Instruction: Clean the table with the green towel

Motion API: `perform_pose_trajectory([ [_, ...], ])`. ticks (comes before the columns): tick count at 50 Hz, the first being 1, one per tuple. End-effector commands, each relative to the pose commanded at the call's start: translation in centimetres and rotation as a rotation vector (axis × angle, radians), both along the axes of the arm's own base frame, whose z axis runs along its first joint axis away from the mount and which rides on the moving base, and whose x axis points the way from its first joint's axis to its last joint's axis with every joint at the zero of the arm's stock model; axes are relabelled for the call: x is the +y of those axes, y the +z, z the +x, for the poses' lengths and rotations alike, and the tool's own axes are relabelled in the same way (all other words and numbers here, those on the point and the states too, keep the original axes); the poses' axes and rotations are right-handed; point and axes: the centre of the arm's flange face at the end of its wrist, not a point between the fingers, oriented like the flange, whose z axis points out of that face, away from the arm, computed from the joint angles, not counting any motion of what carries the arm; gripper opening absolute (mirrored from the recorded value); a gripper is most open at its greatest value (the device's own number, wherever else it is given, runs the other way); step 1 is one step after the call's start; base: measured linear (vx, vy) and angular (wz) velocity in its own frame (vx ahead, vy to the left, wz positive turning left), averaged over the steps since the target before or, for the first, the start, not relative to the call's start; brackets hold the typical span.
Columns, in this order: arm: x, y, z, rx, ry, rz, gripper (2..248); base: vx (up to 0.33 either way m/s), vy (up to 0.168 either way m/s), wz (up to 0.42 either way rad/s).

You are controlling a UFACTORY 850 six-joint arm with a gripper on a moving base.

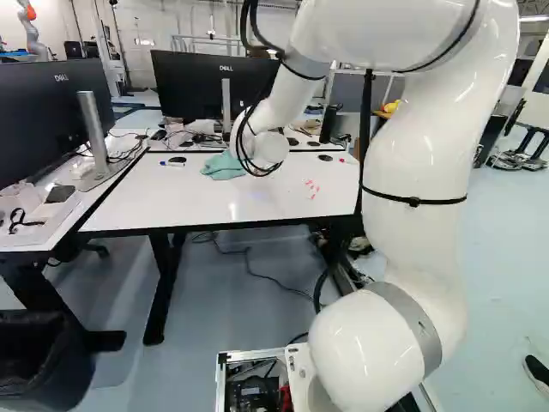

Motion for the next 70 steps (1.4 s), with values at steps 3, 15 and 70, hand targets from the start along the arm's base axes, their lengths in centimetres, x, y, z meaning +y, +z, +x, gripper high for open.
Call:
perform_pose_trajectory([
  [3,0.4,-0.2,0.5,0.01,-0.003,0.004,247,0.0,0.0,0.0],
  [15,1.9,-0.8,2.3,0.052,-0.017,0.023,247,0.0,0.0,0.0],
  [70,8.7,-4.6,8.7,0.311,0.045,0.007,247,0.0,0.0,0.0],
])
